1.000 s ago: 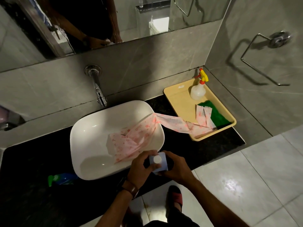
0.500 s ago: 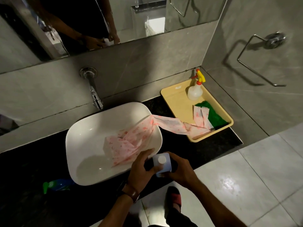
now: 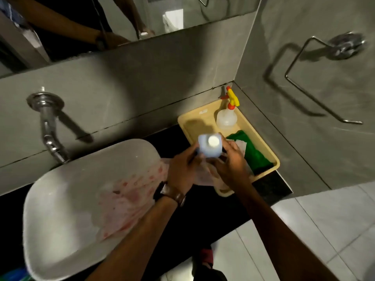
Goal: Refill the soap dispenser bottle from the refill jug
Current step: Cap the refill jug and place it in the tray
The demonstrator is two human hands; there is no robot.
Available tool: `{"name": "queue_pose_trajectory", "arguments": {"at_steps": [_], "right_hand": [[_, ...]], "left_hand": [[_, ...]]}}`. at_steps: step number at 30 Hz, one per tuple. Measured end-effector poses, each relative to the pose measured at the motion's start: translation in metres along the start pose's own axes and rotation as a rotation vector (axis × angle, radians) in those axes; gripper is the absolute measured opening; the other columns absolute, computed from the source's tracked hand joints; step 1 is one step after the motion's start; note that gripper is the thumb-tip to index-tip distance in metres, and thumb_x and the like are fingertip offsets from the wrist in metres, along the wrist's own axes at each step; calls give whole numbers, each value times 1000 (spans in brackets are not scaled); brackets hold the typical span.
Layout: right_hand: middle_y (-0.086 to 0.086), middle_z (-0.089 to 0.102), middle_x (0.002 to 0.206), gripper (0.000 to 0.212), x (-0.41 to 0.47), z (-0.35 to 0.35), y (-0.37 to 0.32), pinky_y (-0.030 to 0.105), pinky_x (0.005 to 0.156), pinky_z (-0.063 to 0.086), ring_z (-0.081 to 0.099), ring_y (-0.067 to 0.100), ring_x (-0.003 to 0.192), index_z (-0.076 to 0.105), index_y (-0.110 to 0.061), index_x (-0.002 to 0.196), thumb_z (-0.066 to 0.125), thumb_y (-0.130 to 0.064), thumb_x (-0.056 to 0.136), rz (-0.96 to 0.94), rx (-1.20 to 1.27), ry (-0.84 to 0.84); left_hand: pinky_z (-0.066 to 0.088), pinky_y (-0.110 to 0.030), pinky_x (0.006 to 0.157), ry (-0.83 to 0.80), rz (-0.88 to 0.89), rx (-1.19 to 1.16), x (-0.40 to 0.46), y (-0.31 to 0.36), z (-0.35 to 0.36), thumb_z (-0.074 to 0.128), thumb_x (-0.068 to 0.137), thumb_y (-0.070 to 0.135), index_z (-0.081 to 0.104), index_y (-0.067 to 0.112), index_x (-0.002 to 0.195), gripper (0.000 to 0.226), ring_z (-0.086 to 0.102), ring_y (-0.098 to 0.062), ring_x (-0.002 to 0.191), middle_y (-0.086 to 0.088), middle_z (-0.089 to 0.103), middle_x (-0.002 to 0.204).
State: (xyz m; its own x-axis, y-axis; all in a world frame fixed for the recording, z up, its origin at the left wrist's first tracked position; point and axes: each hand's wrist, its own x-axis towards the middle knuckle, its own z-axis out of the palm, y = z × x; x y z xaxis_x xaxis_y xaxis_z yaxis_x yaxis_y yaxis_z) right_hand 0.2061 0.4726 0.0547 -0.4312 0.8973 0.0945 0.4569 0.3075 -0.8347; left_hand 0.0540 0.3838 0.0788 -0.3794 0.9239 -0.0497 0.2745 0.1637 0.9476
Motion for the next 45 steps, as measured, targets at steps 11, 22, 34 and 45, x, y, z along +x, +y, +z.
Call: {"name": "queue_pose_trajectory", "arguments": {"at_steps": [11, 22, 34, 45], "right_hand": [[19, 62, 139, 50, 167, 37, 52, 15, 95, 50, 61, 32, 127, 54, 2, 141, 71, -1, 94, 0, 73, -108], [15, 64, 138, 53, 213, 48, 111, 10, 94, 47, 62, 28, 126, 55, -2, 143, 73, -6, 94, 2, 15, -179], [15, 76, 109, 23, 113, -35, 172, 35, 81, 54, 73, 34, 98, 75, -11, 113, 55, -13, 102, 360, -602, -10], [5, 72, 96, 27, 73, -14, 159, 33, 65, 55, 73, 27, 88, 75, -19, 94, 60, -42, 97, 244, -845, -224]], "left_hand": [[51, -37, 100, 254, -140, 110, 161, -45, 39, 57, 100, 17, 60, 15, 136, 37, 62, -30, 119, -12, 66, 129], [43, -36, 112, 268, -191, 56, 204, -83, 68, 58, 100, 13, 53, 9, 142, 43, 53, -24, 133, -10, 60, 141], [5, -36, 127, 157, -314, 581, 131, -119, 120, 42, 100, 12, 0, -2, 156, 71, 1, -31, 156, -19, -3, 167], [5, -39, 127, 82, -327, 690, 122, -120, 130, 39, 94, 0, -8, -2, 155, 77, -5, -32, 156, -20, -11, 166]]}}
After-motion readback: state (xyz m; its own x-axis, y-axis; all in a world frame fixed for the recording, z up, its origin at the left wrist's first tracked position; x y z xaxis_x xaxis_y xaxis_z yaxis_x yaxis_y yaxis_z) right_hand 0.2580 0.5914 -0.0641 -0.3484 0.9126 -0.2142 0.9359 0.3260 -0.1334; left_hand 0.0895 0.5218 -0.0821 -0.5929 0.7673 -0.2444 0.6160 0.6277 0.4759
